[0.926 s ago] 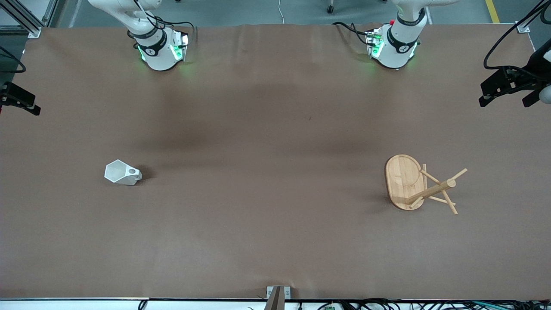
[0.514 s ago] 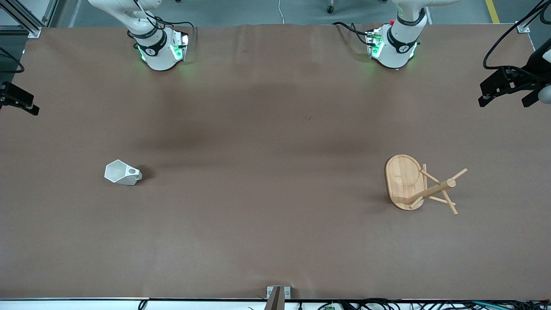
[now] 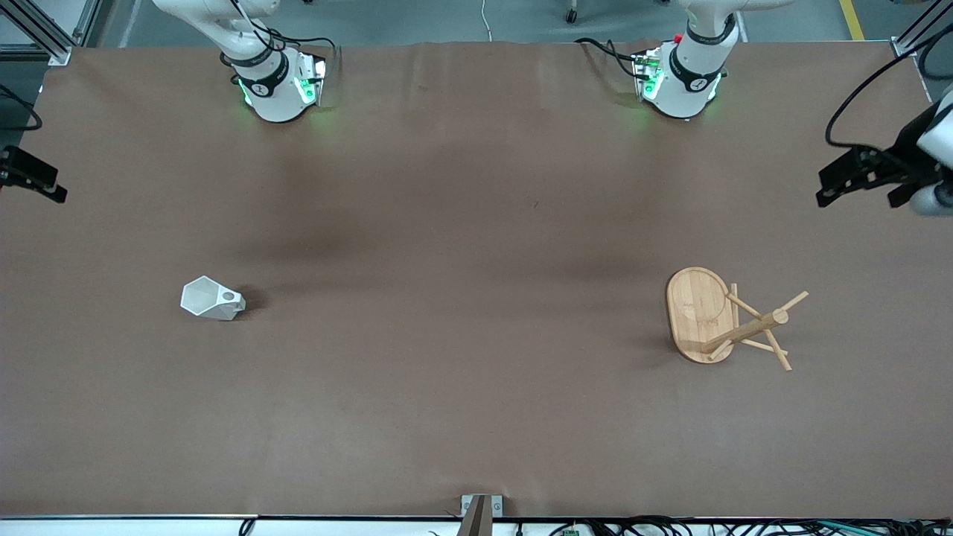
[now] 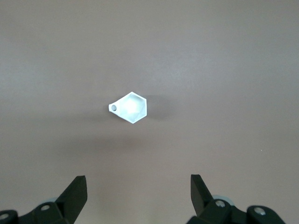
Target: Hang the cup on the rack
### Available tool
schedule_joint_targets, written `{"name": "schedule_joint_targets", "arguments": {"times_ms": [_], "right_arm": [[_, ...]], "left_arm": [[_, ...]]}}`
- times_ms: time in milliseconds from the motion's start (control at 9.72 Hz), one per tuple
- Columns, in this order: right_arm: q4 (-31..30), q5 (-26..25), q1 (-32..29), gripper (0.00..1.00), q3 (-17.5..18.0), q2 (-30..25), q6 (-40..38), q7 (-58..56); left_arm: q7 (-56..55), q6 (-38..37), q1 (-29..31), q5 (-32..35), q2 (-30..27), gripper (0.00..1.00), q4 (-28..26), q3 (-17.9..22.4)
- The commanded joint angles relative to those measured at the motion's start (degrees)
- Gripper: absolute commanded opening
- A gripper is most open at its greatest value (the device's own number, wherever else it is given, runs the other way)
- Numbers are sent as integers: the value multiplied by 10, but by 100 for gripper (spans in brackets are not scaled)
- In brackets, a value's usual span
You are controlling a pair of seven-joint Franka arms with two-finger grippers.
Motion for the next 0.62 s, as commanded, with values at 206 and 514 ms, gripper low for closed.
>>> {"name": "schedule_joint_targets", "arguments": {"times_ms": [206, 514], "right_arm": [[-172, 1, -12, 97, 5, 22, 216, -1], [-197, 0, -12, 96, 6, 97, 296, -2]], "left_arm": [[-9, 47, -35, 8, 52, 100, -7, -11], [-19, 61, -69, 5, 69, 100, -4, -12]]}}
